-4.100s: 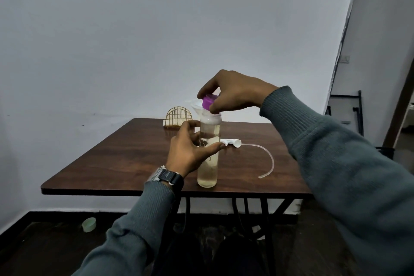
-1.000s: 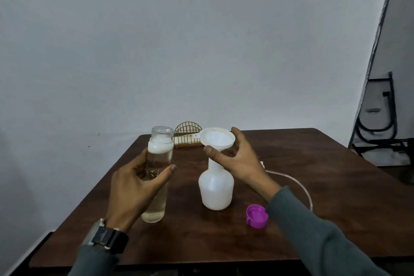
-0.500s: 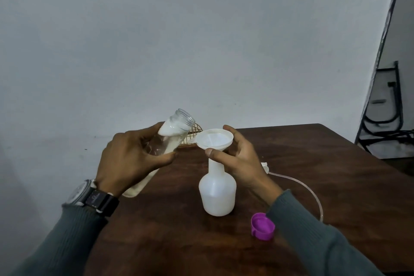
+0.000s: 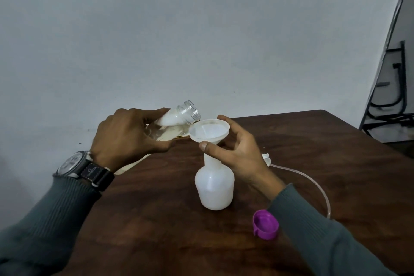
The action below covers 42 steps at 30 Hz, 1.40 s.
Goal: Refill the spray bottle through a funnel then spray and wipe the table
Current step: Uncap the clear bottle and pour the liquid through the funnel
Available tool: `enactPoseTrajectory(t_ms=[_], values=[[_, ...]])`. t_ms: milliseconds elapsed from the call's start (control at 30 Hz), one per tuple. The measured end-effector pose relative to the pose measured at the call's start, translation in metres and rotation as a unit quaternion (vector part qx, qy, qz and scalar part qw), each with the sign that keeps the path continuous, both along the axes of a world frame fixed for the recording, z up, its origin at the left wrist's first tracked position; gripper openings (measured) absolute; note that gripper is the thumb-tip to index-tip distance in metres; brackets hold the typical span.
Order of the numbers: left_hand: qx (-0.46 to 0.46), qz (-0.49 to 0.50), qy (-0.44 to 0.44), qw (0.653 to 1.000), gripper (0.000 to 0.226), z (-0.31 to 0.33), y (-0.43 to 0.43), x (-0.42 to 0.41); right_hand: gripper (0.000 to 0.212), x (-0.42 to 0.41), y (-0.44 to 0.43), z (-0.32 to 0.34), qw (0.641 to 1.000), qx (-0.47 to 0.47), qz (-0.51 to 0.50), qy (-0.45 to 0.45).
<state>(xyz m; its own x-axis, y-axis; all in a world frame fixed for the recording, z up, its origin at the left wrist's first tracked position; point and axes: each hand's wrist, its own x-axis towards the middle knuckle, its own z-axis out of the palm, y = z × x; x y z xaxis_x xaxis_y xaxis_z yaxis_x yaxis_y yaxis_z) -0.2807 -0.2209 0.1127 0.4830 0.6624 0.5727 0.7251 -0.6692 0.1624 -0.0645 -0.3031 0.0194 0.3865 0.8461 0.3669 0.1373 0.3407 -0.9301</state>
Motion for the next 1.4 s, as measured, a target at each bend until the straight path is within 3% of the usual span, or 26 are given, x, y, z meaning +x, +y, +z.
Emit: enactPoseTrajectory(t_ms=[333,600,867,1400], values=[[-0.007,0.003,0.011,1.000,0.058,0.001,0.004,0.004,0.092,-0.001,0.001,-0.001,1.000,0.016,0.015,-0.015],[-0.008,0.009,0.034,0.999,0.062,0.008,0.003,0.007,0.057,-0.002,-0.004,0.004,0.999,0.026,0.015,-0.019],[-0.007,0.007,0.047,0.999,0.064,0.011,0.003,0.007,0.069,-0.003,-0.003,0.006,0.999,0.032,0.028,0.000],[0.003,0.010,0.061,0.998,0.063,0.013,0.004,0.008,0.065,-0.003,-0.004,0.006,0.998,0.048,0.036,0.017]])
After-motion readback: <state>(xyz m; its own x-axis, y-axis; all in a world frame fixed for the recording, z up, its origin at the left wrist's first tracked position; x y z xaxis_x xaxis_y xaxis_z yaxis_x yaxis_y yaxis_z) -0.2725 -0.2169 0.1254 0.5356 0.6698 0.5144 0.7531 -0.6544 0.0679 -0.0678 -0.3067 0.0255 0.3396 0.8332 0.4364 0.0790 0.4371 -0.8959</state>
